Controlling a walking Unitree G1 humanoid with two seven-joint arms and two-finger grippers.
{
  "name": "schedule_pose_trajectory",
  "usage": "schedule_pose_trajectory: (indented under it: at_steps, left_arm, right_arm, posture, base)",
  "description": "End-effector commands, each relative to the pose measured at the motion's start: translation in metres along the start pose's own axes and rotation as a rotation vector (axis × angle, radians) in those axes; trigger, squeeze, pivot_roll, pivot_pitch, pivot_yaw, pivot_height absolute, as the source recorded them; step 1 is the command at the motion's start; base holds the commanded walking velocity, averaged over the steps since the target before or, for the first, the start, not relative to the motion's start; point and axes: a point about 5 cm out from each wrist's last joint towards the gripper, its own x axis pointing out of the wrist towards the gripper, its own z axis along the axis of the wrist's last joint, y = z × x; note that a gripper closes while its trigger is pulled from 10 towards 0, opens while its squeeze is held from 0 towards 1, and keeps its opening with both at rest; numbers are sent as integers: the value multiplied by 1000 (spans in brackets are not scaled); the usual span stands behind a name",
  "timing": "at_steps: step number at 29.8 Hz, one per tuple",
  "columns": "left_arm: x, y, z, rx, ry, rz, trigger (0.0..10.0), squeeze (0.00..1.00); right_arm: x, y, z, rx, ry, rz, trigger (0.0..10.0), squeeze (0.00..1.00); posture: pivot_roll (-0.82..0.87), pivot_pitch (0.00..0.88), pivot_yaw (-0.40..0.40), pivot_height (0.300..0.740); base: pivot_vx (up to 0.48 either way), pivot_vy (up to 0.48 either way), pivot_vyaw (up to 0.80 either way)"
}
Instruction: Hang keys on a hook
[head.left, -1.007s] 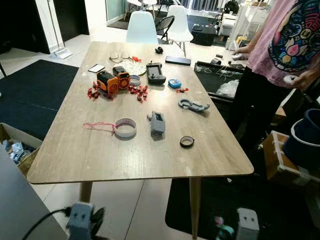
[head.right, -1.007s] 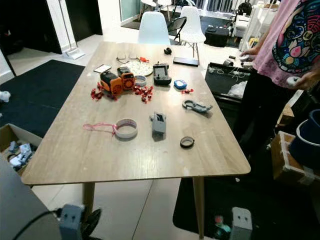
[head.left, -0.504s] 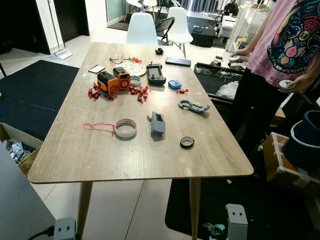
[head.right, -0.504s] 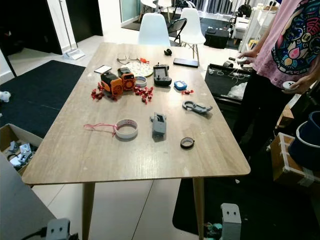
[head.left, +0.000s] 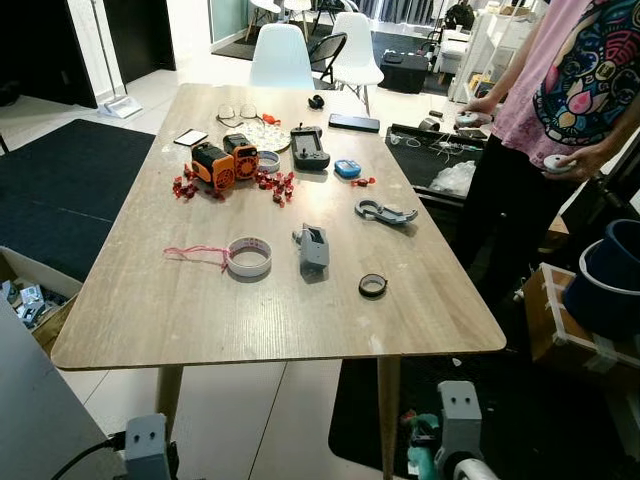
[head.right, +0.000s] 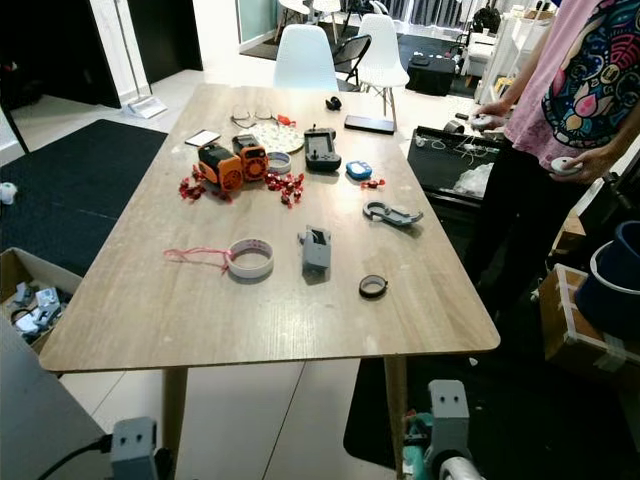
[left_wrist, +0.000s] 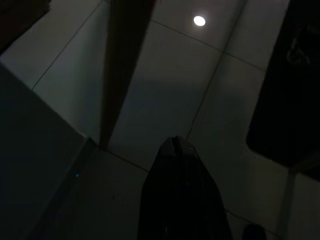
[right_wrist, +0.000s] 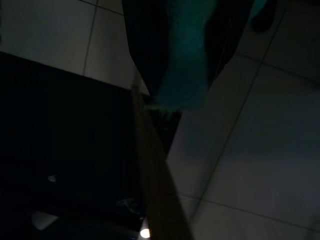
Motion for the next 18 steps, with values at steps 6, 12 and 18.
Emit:
schedule_pose_trajectory:
  at_steps: [6, 12, 18]
  left_arm:
    - [2, -18, -2, 23, -11, -50, 10000, 0]
    - [2, -19, -2, 26, -11, -47, 10000, 0]
    - [0, -16, -5, 26, 2, -27, 10000, 0]
  right_arm:
    - [-1, 19, -12, -138, 75, 112, 10000, 0]
    - [-1, 21, -15, -162, 88, 122, 10000, 0]
    - [-2, 24, -17, -198, 105, 146, 10000, 0]
  posture:
    - [58, 30, -55, 740]
    - [61, 31, -58, 740]
    - [66, 34, -69, 740]
  base:
    - [0, 0, 267]
    - [0, 0, 800]
    - [0, 0, 800]
